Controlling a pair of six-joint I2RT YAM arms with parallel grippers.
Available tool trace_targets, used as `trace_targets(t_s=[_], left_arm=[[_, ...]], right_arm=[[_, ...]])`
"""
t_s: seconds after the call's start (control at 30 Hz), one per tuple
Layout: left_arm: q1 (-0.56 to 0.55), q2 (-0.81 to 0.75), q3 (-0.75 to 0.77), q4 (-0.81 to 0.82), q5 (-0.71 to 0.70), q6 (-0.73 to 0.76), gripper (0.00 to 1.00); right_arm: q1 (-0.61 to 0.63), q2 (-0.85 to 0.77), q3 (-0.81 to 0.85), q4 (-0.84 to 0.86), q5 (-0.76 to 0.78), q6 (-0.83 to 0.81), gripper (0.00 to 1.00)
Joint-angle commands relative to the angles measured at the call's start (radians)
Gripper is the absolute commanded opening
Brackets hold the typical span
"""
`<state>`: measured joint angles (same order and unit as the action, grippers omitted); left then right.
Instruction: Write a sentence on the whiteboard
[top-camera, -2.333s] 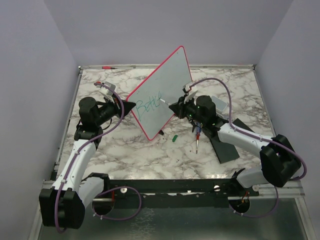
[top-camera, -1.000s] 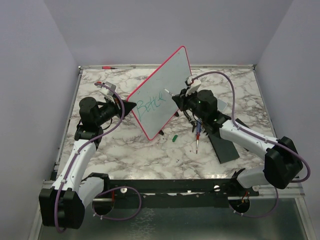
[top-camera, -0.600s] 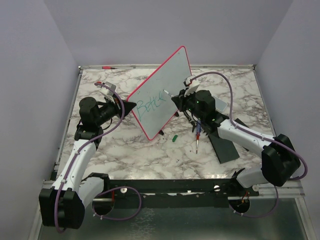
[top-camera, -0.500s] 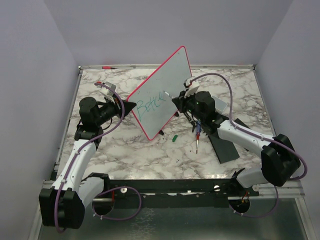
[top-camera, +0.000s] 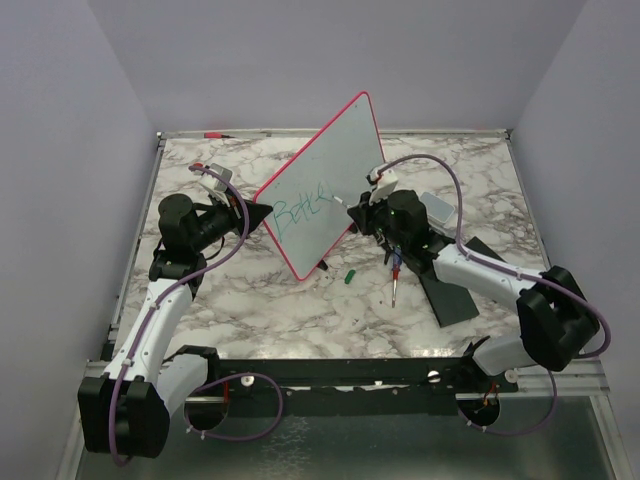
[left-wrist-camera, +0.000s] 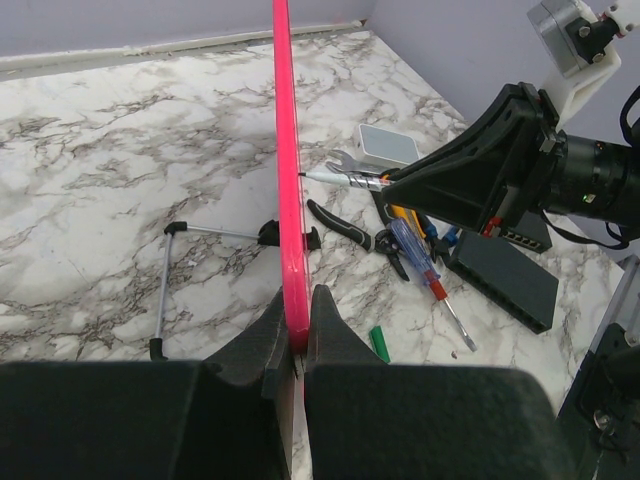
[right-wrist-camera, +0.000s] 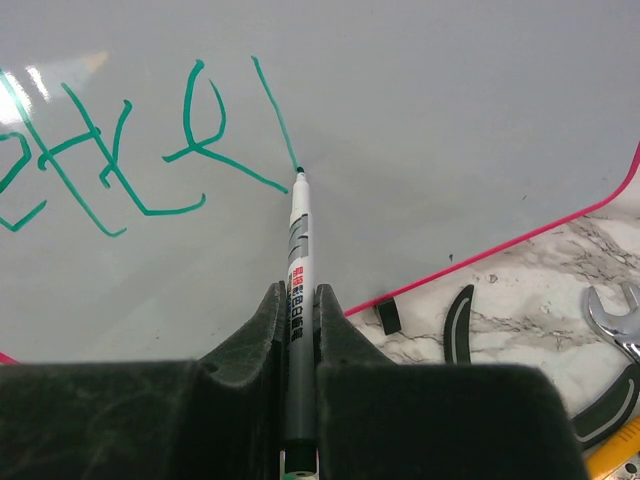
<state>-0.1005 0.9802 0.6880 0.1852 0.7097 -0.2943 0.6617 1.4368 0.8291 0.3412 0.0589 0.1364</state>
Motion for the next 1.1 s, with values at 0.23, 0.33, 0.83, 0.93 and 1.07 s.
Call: trace_targets(t_s=[0.23,0.33,0.83,0.93,1.07], left_arm=[[-0.03,0.032,-0.044,-0.167,0.063,0.064,0.0],[-0.029,0.032,-0.044,-0.167,0.063,0.063,0.0],[-0.029,0.029,-0.045,-0.167,0.063,0.063,0.0],[-0.029,0.029,-0.045,-0.167,0.064,0.064,0.0],[-0.03,0.028,-0.044,-0.166,0.063,0.063,0.0]], right_arm=[[0.0,0.02,0.115,-0.021,0.005,-0.056,0.01],[-0.001,0.017,0.127,-0.023,0.008,-0.063,0.01],[-0.011,0.055,0.159,-0.036,0.067,-0.052,0.01],[-0.01,0.057,0.16,-0.038,0.066,-0.05,0.01],[-0.01,0.05,0.158,-0.036,0.062,-0.05,0.01]])
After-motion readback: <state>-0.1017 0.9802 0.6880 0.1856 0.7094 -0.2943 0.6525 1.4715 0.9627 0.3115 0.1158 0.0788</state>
